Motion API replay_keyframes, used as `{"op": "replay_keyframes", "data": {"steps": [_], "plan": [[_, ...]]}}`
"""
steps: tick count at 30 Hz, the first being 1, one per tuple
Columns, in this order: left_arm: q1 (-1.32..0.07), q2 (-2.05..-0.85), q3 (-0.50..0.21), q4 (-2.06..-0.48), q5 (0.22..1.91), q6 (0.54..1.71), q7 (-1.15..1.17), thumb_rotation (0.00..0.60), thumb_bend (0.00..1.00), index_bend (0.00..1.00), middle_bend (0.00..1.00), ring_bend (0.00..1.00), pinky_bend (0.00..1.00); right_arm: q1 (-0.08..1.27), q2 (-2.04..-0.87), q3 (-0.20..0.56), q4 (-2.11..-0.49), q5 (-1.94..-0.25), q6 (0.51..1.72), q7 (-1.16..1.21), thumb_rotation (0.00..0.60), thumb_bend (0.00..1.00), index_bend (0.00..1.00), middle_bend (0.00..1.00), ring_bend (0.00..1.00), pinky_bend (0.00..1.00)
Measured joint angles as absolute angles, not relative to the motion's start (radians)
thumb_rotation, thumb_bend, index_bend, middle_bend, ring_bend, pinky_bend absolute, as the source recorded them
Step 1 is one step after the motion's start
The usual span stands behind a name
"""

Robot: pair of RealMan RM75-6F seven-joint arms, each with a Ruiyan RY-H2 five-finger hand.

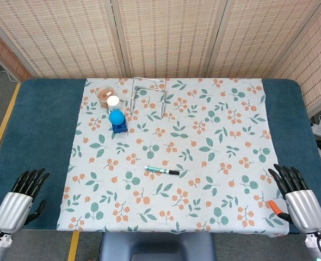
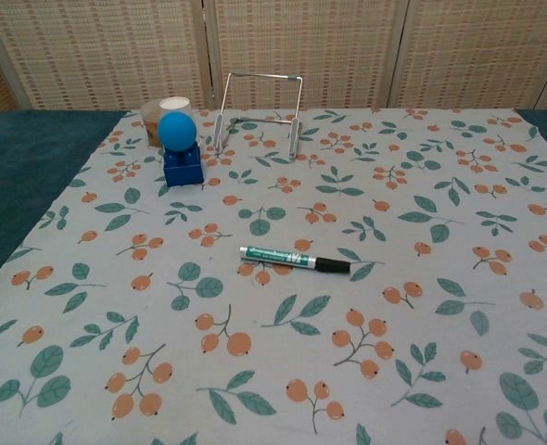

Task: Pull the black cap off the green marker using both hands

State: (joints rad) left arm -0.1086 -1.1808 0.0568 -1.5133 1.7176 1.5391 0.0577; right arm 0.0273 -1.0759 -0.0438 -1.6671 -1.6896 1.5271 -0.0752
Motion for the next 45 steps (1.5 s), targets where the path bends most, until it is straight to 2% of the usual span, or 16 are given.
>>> {"op": "replay_keyframes", "data": {"steps": [9, 13, 18, 23, 26, 29, 34, 45], "plan": [[-0.121, -1.196, 0.052, -1.517, 1.715, 1.52, 0.074, 0.6, 0.46, 0.0, 0.0, 0.0, 0.09, 0.027, -1.076, -0.043, -1.659, -1.676, 1.517, -0.08, 0.6, 0.21, 0.0, 0.0, 0.0, 0.0], [-0.132, -1.212, 0.062, -1.525, 1.761, 1.518, 0.086, 0.6, 0.45, 0.0, 0.0, 0.02, 0.18, 0.023, -1.068, -0.039, -1.66, -1.669, 1.527, -0.071, 0.6, 0.21, 0.0, 0.0, 0.0, 0.0], [-0.181, -1.26, 0.066, -1.553, 1.834, 1.462, 0.154, 0.6, 0.46, 0.02, 0.02, 0.22, 0.41, 0.025, -1.07, -0.039, -1.658, -1.666, 1.518, -0.074, 0.6, 0.21, 0.0, 0.0, 0.0, 0.0], [-0.269, -1.347, 0.02, -1.593, 1.801, 1.297, 0.296, 0.6, 0.46, 0.08, 0.12, 0.47, 0.7, 0.027, -1.071, -0.034, -1.657, -1.651, 1.511, -0.081, 0.6, 0.21, 0.0, 0.0, 0.0, 0.0], [-0.34, -1.431, -0.027, -1.602, 1.754, 1.18, 0.391, 0.6, 0.46, 0.13, 0.16, 0.58, 0.79, 0.027, -1.073, -0.026, -1.654, -1.635, 1.51, -0.084, 0.6, 0.21, 0.0, 0.0, 0.0, 0.0], [-0.408, -1.53, -0.077, -1.591, 1.699, 1.102, 0.482, 0.6, 0.46, 0.14, 0.19, 0.62, 0.81, 0.029, -1.078, -0.018, -1.649, -1.617, 1.502, -0.092, 0.6, 0.21, 0.0, 0.0, 0.0, 0.0], [-0.496, -1.675, -0.136, -1.509, 1.637, 1.043, 0.554, 0.6, 0.46, 0.14, 0.21, 0.64, 0.81, 0.039, -1.079, -0.02, -1.653, -1.596, 1.46, -0.097, 0.6, 0.21, 0.0, 0.0, 0.0, 0.0], [-0.666, -1.855, -0.197, -1.278, 1.554, 0.926, 0.592, 0.6, 0.45, 0.17, 0.24, 0.68, 0.83, 0.057, -1.097, -0.007, -1.651, -1.529, 1.406, -0.142, 0.6, 0.21, 0.0, 0.0, 0.0, 0.0]]}}
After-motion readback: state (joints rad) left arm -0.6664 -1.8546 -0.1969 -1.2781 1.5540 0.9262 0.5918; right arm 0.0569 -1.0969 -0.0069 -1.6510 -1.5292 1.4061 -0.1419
